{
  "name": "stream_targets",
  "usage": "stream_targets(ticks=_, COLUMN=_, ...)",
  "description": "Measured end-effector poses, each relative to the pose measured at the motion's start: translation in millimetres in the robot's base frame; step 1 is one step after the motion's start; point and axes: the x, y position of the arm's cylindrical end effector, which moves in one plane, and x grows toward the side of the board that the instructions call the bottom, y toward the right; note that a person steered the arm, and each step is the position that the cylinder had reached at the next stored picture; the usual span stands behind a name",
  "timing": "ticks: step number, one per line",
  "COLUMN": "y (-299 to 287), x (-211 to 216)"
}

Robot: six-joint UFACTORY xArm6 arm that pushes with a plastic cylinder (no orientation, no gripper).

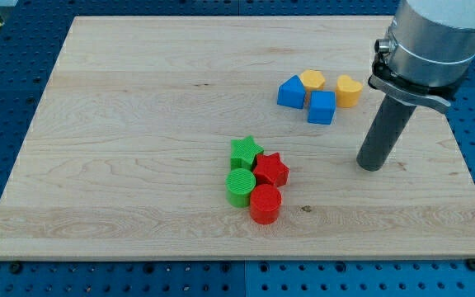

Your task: Slide the yellow heart to the right of the blue cube

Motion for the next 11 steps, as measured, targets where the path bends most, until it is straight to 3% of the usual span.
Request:
stream_targets(ticks=2, y=17, x=-17)
stream_targets(ticks=4, y=34, x=-101)
stream_targets(ticks=5, y=55, x=-124)
stream_targets(ticks=6, y=30, x=-140)
stream_targets(ticks=7, y=-11, x=-147)
stream_targets(ticks=10, y=-20, x=-102)
stream_targets(ticks=11, y=-42, x=-114)
